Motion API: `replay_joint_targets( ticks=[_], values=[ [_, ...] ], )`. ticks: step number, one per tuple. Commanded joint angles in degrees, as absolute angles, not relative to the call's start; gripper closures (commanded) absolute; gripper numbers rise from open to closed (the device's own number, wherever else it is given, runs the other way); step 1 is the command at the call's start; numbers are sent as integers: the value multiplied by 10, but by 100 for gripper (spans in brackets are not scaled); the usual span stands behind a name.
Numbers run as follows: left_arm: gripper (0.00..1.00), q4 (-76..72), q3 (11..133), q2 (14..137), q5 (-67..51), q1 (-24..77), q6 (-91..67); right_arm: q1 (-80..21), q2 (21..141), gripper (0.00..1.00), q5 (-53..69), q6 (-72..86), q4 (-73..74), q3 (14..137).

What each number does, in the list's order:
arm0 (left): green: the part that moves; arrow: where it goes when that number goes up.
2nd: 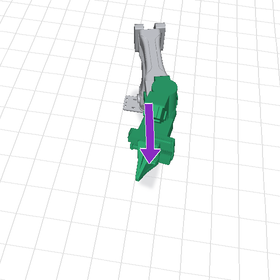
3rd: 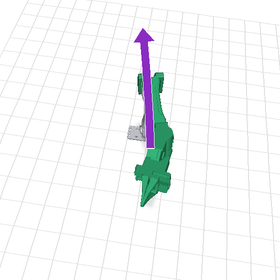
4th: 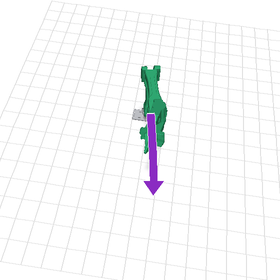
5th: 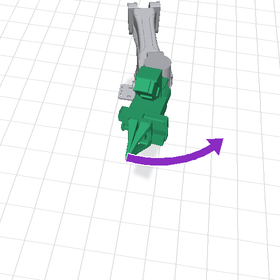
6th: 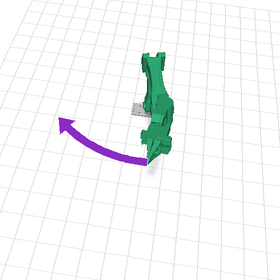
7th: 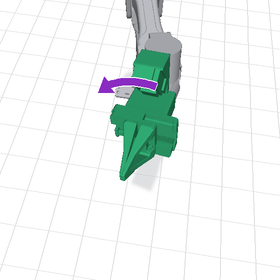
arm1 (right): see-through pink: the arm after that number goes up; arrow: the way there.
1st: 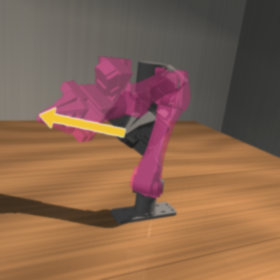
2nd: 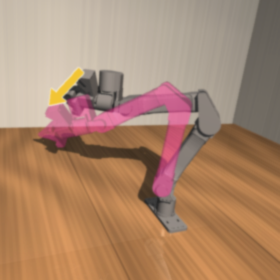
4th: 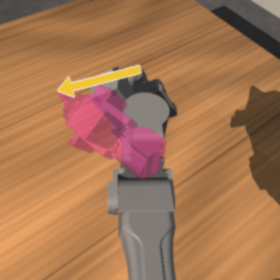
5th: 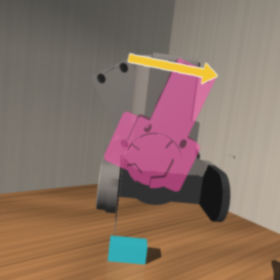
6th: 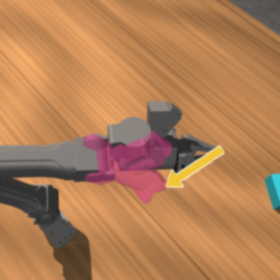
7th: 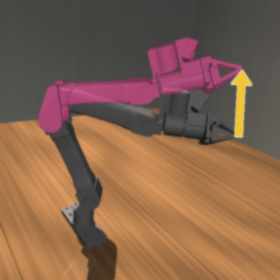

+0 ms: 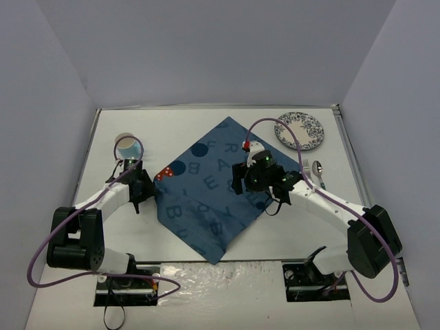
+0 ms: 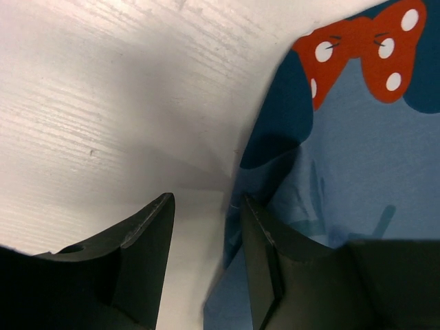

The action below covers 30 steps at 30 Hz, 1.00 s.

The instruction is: Set the dinner table for one person

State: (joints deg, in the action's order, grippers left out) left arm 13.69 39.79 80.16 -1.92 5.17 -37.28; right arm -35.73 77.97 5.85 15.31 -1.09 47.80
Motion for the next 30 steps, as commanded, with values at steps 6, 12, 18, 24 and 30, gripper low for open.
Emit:
replay_joint_targets(
  ticks=[6, 12, 18, 24, 30],
  values=[
    [61, 111, 435, 820, -22, 82, -366, -361, 764, 25, 58, 143, -37, 477],
    [61, 121, 448, 857, -7, 104, -376, -362, 760, 25, 59, 141, -36, 476],
    [84, 134, 454, 869, 13, 104, -377, -361, 756, 25, 59, 138, -35, 474],
    [100, 193, 508, 865, 32, 103, -331, -362, 752, 25, 59, 133, -35, 479],
    [100, 362, 630, 818, 137, 103, -233, -361, 748, 25, 57, 129, -24, 493]
  ],
)
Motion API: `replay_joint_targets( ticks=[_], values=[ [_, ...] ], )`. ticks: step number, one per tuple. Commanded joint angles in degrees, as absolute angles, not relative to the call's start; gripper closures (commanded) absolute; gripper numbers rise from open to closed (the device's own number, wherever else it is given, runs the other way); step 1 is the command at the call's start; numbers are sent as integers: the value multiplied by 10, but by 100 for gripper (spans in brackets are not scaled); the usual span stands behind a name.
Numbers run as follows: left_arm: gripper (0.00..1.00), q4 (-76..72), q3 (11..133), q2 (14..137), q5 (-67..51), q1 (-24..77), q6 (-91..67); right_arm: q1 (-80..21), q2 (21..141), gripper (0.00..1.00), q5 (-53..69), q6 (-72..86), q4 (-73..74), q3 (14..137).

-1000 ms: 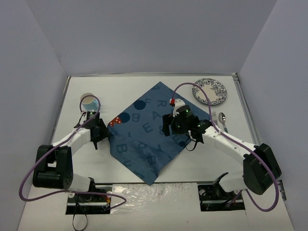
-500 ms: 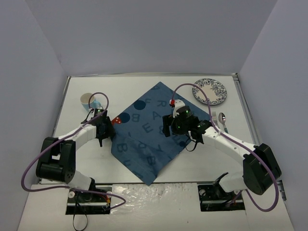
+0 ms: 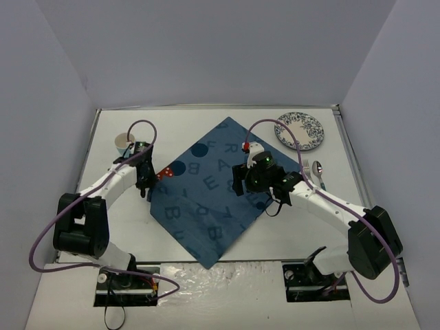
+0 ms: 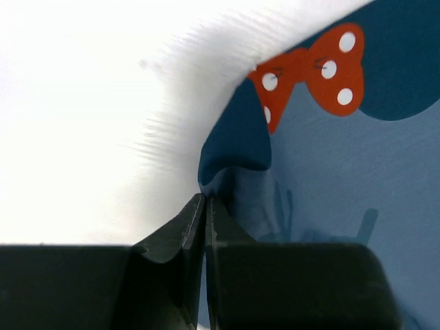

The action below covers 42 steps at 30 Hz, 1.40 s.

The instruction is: Set the dinner table for one person

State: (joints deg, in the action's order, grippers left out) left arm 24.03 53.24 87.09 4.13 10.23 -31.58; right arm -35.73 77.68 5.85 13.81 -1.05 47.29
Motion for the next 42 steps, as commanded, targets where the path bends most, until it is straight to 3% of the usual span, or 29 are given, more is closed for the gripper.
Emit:
replay_joint_targets(
  ticks=[1, 9, 13, 19, 32, 42],
  values=[
    [100, 384, 645, 814, 156, 102, -223, -361, 748, 25, 58, 129, -23, 494],
    [63, 479, 648, 784, 206, 93, -236, -358, 765, 25, 28, 128, -4, 530],
    [53, 455, 639, 768, 146, 93, -252, -336, 797, 24, -26, 142, 21, 571],
    [29, 369, 640, 781, 37, 119, -298, -250, 898, 24, -28, 167, 30, 635],
    [26, 214, 705, 991, -4, 210, -346, -222, 1057, 25, -49, 175, 23, 674],
    [26, 254, 769, 1133, 18, 178, -339, -222, 1151, 25, -41, 165, 16, 723]
  ],
)
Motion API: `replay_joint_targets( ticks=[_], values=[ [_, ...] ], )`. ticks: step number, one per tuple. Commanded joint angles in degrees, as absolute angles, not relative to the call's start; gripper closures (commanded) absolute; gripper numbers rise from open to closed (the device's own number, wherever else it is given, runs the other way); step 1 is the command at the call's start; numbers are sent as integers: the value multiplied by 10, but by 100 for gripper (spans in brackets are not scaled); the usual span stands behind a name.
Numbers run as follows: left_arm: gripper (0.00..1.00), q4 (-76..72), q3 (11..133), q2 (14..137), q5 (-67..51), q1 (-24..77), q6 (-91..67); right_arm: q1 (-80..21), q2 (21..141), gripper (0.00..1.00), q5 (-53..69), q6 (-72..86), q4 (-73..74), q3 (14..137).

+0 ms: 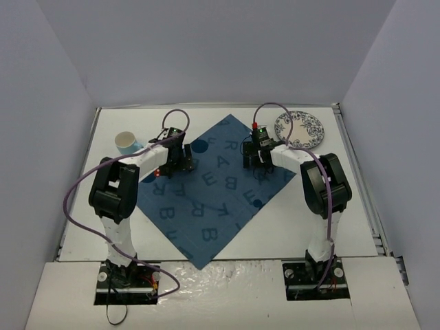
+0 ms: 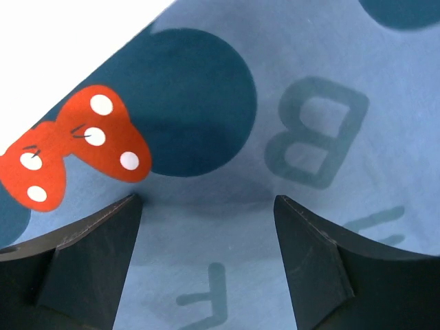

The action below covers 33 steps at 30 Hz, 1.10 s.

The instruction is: Set the dinner table for one person

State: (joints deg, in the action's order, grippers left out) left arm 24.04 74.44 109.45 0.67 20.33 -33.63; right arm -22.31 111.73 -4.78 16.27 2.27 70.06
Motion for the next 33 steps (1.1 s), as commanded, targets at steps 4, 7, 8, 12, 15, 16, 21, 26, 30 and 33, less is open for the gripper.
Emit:
replay_joint_targets(
  ticks=[4, 7, 8, 12, 15, 16, 21, 26, 30, 33],
  values=[
    [26, 275, 808, 1174, 26, 153, -322, -222, 1181, 25, -40, 171, 17, 750],
    [27, 288, 840, 1197, 23, 142, -308, -222, 1198, 25, -34, 178, 17, 771],
    [27, 294, 847, 1202, 25, 140, -301, -222, 1202, 25, -32, 179, 17, 775],
    [27, 297, 880, 1227, 16, 128, -289, -222, 1216, 25, -26, 191, 17, 788],
    [27, 310, 913, 1243, 13, 122, -274, -222, 1222, 25, -17, 199, 17, 792],
    [27, 312, 920, 1245, 14, 122, -269, -222, 1221, 25, -14, 204, 17, 790],
    [27, 309, 931, 1248, 11, 120, -258, -222, 1200, 24, -23, 243, 18, 749],
    [27, 296, 935, 1254, 5, 120, -249, -218, 1182, 24, -46, 269, 18, 711],
    [27, 286, 943, 1254, 1, 120, -237, -210, 1159, 24, -48, 279, 19, 687],
    [27, 280, 954, 1252, 0, 120, -231, -206, 1147, 24, -45, 277, 19, 681]
  ],
)
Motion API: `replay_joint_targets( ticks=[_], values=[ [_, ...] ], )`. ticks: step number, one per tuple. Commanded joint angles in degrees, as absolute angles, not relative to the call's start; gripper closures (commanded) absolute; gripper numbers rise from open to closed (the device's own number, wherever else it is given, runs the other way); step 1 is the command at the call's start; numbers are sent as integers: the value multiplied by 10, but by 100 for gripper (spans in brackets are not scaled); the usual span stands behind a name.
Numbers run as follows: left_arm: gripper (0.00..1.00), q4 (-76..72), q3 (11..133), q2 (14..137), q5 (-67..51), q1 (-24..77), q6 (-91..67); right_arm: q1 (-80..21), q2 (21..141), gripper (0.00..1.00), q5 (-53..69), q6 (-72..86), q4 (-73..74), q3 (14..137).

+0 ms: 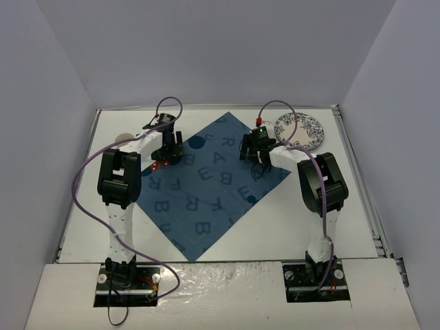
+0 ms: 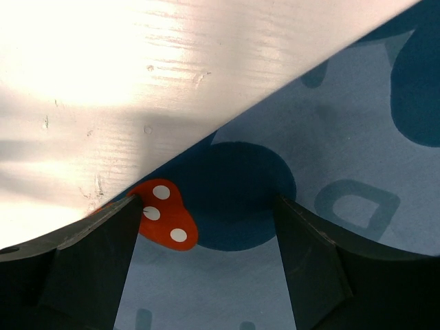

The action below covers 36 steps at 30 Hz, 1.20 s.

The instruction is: Set the dinner table for one person

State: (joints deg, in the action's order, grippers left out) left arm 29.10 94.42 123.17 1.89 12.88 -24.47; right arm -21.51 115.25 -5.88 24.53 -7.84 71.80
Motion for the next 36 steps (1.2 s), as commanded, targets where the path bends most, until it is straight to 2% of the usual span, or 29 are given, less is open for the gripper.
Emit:
replay_joint_targets(
  ticks=[1, 11, 20, 26, 32, 36],
  values=[
    [27, 283, 963, 1249, 0, 120, -230, -205, 1141, 24, -43, 274, 19, 680],
    [20, 308, 966, 1102, -31, 130, -249, -205, 1064, 24, -29, 199, 33, 718],
    [11, 350, 909, 961, -18, 134, -260, -201, 962, 21, -33, 173, 44, 730],
    [10, 345, 727, 830, -9, 134, -310, -194, 883, 16, -14, 185, 42, 698],
    [9, 286, 584, 774, -5, 128, -346, -190, 810, 5, 27, 186, 39, 666],
    [9, 233, 528, 768, 17, 124, -357, -187, 769, 3, 25, 185, 36, 643]
  ],
)
